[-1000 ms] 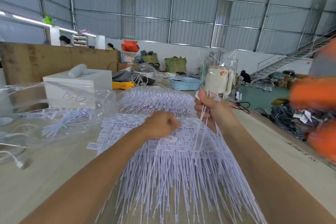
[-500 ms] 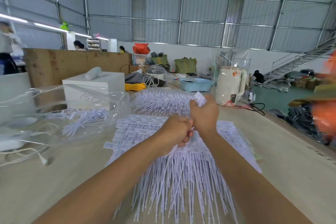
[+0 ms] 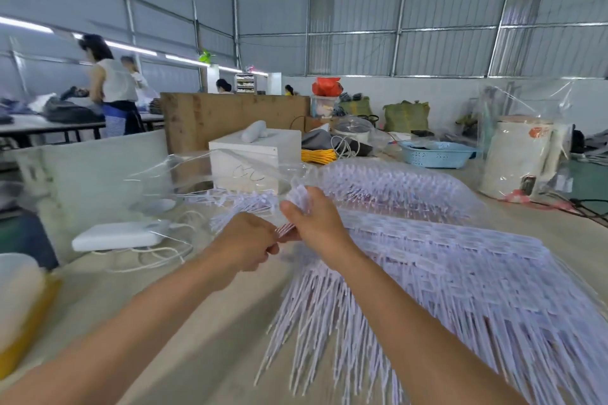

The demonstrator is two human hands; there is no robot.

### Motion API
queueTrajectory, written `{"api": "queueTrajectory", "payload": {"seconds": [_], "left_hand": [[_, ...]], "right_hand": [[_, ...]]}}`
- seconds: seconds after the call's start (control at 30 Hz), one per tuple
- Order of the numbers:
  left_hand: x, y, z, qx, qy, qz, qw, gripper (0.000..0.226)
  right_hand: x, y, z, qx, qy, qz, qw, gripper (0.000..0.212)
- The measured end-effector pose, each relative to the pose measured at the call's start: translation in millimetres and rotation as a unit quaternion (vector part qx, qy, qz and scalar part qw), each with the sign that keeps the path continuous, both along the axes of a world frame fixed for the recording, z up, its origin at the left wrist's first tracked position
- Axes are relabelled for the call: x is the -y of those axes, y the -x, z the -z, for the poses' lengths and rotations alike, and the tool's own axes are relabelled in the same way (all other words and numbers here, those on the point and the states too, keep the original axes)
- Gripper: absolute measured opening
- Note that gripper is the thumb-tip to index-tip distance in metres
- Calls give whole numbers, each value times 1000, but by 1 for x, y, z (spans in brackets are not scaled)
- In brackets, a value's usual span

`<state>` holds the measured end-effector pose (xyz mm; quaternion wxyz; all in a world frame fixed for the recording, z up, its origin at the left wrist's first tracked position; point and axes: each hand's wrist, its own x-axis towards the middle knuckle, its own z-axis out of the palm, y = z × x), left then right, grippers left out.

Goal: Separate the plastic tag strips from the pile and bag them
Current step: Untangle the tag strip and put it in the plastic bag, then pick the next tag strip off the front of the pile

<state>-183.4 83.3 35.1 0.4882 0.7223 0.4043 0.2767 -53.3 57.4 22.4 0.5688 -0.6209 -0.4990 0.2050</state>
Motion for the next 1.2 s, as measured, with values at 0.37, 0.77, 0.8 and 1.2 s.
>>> {"api": "queueTrajectory", "payload": {"seconds": [0.37, 0.77, 0.8, 1.2], "left_hand": [[-154, 0, -2, -323, -287, -142, 891, 29], [-193, -89, 54, -456, -289, -94, 836, 30], [-190, -89, 53, -460, -291, -92, 834, 31], [-87, -56, -21, -446, -393, -73, 801, 30]], "right_hand": [[-52, -4, 16, 170, 50, 9, 984, 19], [-15, -65, 11, 358, 49, 77, 929, 18], [-16, -65, 11, 370, 46, 72, 925, 18], [-5, -41, 13, 422, 68, 46, 903, 23]]}}
